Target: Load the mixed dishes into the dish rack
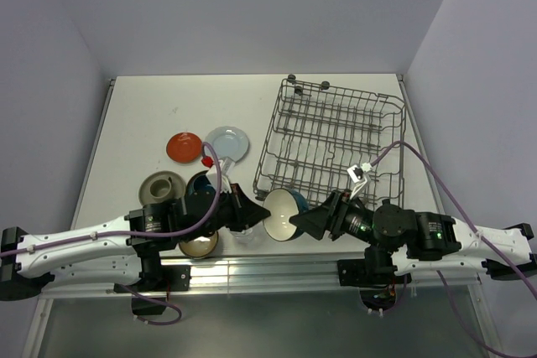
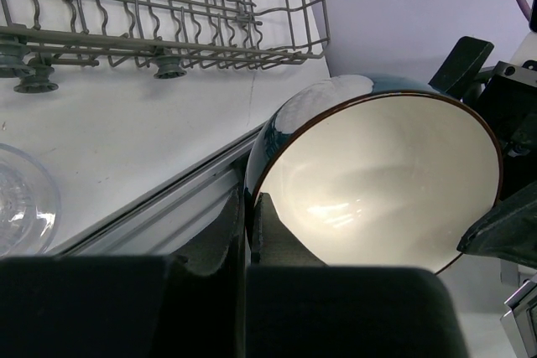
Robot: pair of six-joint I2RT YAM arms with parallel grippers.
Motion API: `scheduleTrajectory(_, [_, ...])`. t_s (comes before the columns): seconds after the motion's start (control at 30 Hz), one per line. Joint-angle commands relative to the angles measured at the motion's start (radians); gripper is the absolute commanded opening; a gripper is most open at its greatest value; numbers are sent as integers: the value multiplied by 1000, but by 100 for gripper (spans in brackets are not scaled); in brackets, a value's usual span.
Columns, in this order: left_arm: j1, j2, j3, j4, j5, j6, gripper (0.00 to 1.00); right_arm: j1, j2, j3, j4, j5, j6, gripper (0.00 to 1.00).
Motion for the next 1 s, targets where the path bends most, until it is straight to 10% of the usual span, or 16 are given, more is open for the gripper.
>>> scheduleTrajectory(0.0, [2,-1,58,106,20,24,0,3,-27,-13,79,24,4,39])
scheduleTrajectory(0.07, [2,14,71,95,22,25,0,3,-40,-19,91,27,-2,0])
scheduleTrajectory(0.97, [60,54,104,17,32,8,60,5,-15,33,-18,169,-5,0])
